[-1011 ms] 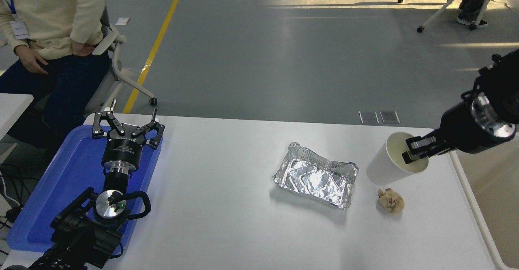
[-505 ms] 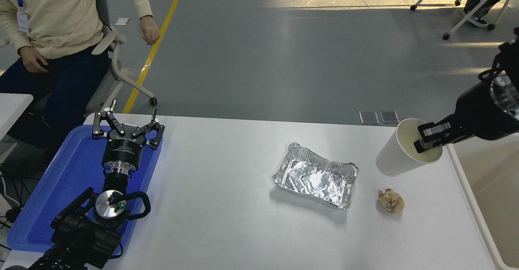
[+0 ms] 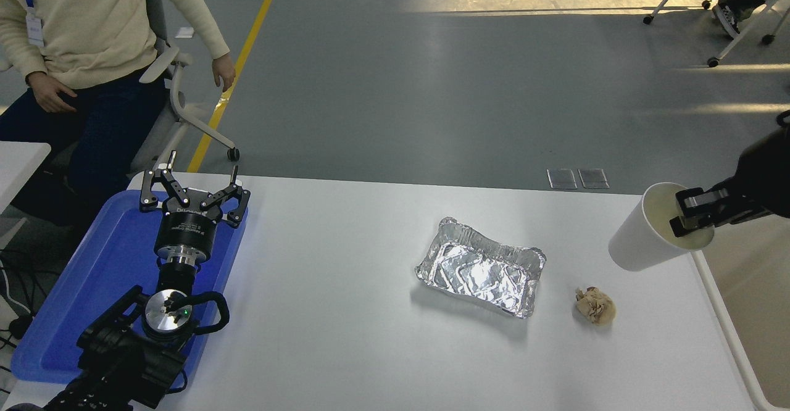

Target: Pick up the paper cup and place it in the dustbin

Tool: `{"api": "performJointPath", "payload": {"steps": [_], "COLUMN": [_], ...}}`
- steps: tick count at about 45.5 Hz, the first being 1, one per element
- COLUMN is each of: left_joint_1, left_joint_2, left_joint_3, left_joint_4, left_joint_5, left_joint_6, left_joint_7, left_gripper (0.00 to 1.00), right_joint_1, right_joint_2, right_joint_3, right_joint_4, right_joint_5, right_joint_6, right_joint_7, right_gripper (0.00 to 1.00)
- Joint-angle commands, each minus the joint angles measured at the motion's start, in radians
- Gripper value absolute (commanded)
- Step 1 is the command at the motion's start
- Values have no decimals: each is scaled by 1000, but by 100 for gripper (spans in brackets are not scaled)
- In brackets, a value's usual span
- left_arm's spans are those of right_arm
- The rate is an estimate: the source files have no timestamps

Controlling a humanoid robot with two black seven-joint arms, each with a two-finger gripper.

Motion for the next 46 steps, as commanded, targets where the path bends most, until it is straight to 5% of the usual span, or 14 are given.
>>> {"api": "performJointPath", "payload": {"steps": [1, 23, 46], "left_joint_1": [1, 0, 0], "left_joint_2": [0, 0, 0], "left_joint_3": [0, 0, 0], "left_joint_4": [0, 0, 0], "left_joint_5": [1, -1, -1], "left_joint_6": [-1, 0, 0], "left_joint_7": [0, 0, 0], "left_gripper": [100, 100, 100], "right_joint_1": [-33, -356, -833], "right_joint_2": [-104, -313, -305], "right_joint_3": [-67, 108, 333], "right_joint_4": [-117, -488, -920], "right_joint_5": [-95, -235, -238], "right_joint_6": [1, 0, -39], "right_joint_7": [1, 32, 50], "right_gripper": [0, 0, 0]}}
